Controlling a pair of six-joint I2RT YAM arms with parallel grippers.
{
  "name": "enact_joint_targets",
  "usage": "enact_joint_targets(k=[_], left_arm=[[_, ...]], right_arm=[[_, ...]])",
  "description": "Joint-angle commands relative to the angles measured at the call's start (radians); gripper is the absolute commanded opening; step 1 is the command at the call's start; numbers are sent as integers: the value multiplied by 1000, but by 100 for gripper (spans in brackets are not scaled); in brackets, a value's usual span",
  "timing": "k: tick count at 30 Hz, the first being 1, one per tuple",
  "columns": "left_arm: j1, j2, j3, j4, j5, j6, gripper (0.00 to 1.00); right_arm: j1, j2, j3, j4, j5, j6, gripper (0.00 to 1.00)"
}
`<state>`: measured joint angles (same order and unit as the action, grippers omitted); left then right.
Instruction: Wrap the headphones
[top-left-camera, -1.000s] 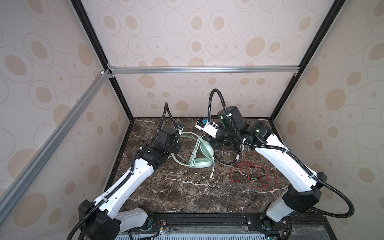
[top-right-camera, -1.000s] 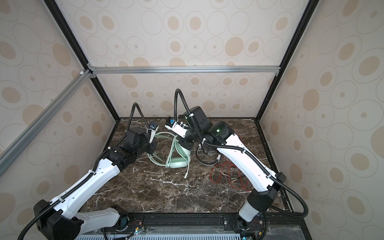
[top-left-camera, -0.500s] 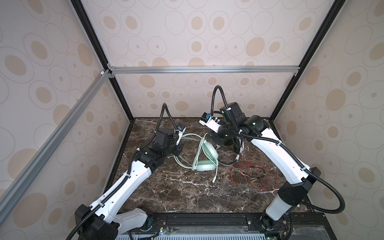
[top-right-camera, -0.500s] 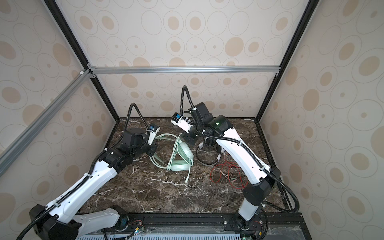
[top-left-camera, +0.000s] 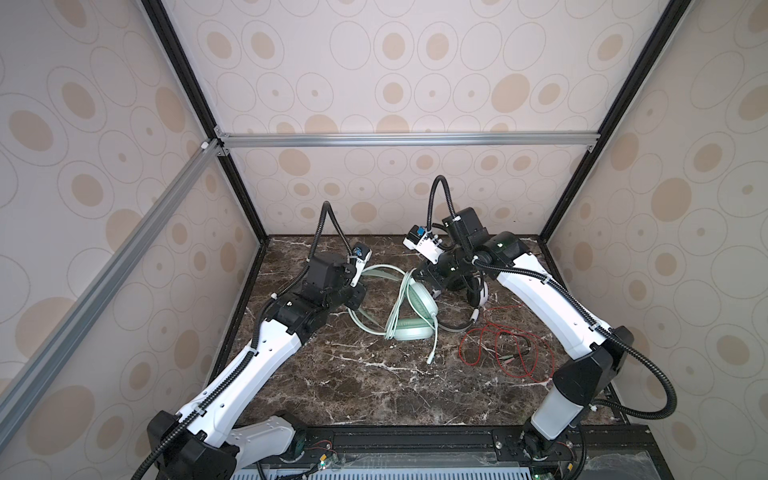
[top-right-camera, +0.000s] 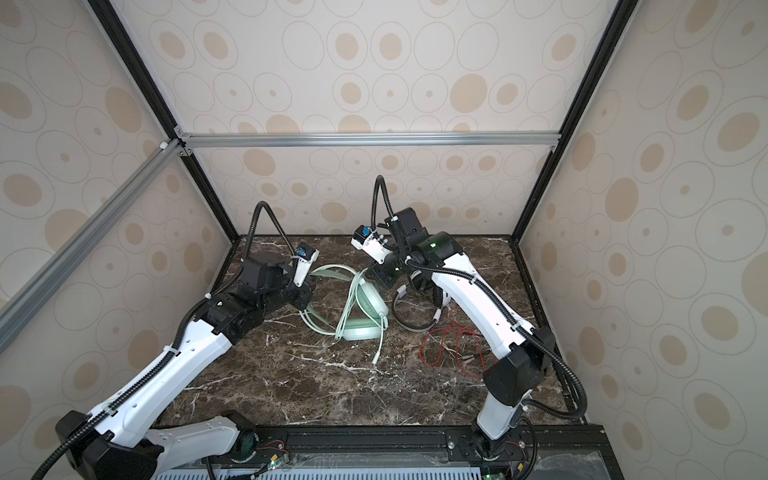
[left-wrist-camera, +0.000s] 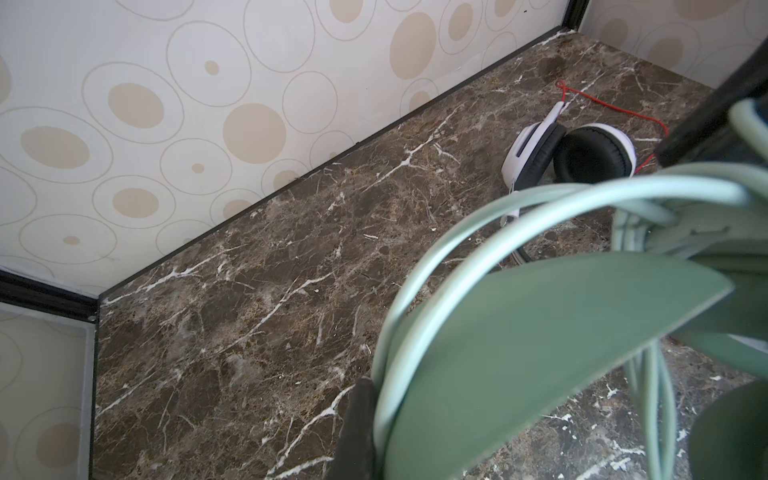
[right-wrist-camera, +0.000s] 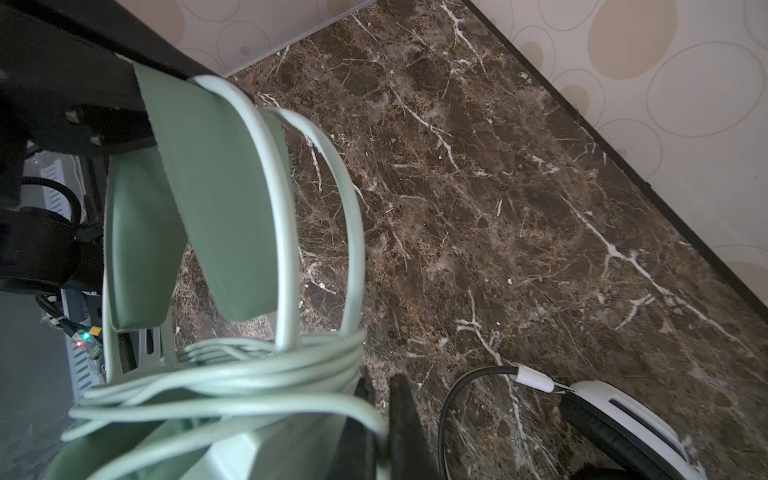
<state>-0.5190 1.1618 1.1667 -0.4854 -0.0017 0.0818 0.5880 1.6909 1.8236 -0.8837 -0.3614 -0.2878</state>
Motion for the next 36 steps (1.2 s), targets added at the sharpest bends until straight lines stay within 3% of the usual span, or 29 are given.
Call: enact_joint_targets(k=[1,8,16,36], left_arm=[[-7,-39,72,-11,92,-20,0],[-7,-36,105,-10,104,-42,0],[-6,-23,146,-30,108,-36,0],[-7,-9,154,-34,80,-52,0]], right_arm=[[-33,-46,-62,119,9,30,0],[-38,-126,-221,267,-82,46,3],[-49,-195,-318,339,-106,50,9],[-84,-226,-388,372,-110,48,28]])
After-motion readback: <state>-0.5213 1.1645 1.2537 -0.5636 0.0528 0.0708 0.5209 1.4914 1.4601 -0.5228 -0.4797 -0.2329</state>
